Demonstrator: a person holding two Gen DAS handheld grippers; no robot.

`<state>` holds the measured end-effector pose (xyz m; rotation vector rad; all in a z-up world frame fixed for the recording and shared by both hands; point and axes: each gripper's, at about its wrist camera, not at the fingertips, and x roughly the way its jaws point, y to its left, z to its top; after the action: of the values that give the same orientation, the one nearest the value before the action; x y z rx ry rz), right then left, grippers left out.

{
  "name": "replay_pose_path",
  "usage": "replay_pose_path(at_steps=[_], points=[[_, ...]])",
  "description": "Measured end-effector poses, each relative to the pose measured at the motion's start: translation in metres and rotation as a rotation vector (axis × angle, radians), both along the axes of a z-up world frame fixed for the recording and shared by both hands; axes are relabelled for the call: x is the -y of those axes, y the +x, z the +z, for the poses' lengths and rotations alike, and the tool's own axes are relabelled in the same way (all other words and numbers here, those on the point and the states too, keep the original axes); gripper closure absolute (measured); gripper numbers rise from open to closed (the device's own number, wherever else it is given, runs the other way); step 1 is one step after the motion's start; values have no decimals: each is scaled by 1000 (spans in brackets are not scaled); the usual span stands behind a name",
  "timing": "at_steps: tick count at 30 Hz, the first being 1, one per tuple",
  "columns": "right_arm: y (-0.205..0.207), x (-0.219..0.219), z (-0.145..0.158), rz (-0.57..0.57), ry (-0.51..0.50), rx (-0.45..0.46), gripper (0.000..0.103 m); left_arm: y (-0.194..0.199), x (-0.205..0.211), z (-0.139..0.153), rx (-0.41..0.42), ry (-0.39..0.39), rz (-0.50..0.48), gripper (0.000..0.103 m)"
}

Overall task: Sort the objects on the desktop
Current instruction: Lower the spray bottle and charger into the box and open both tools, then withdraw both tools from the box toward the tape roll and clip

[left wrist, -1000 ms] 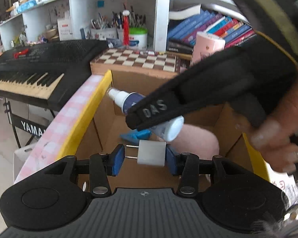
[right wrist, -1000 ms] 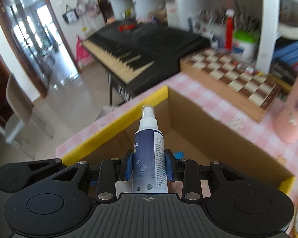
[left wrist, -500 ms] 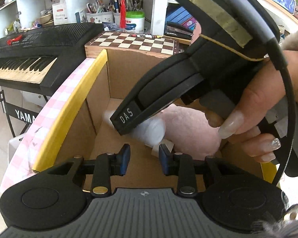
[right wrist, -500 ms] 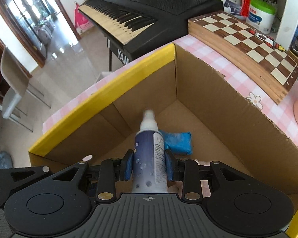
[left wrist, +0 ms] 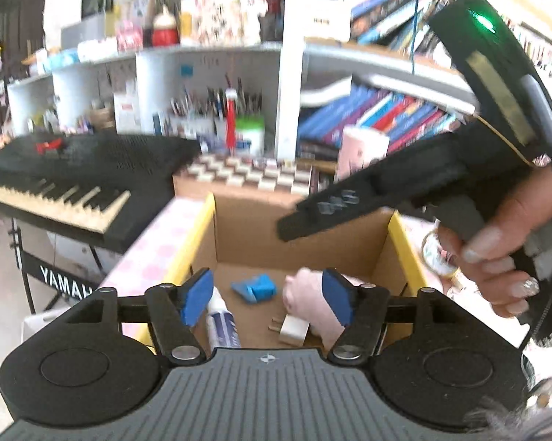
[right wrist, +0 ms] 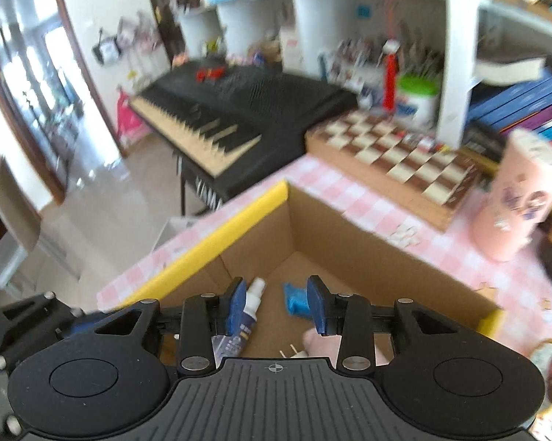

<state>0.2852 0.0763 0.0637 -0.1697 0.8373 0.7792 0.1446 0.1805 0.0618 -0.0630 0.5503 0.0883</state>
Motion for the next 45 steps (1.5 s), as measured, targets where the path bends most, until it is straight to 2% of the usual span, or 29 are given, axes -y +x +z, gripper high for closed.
replay_pose_path(at_steps=[5, 9, 18, 26, 33, 39, 45], points=[[-33, 22, 28, -70, 40, 70, 66, -32, -2, 20, 89, -5, -5, 29], [-63, 32, 38, -109, 54, 118, 66, -58, -4, 30, 139, -3, -12, 22], [-140, 54, 44, -182, 58, 149, 65, -117, -5, 38, 168, -4, -31, 18], [-198, 79, 34, -308, 64, 176, 65, -158, 2, 36, 172, -17, -46, 16], [-250, 100, 19, -452, 58, 290, 65, -183, 13, 27, 181, -7, -33, 16], [-278, 116, 2, -563, 23, 305, 65, -193, 30, 15, 171, -9, -64, 16], [-298, 138, -12, -649, -15, 268, 65, -195, 52, -4, 108, -23, -134, 16]])
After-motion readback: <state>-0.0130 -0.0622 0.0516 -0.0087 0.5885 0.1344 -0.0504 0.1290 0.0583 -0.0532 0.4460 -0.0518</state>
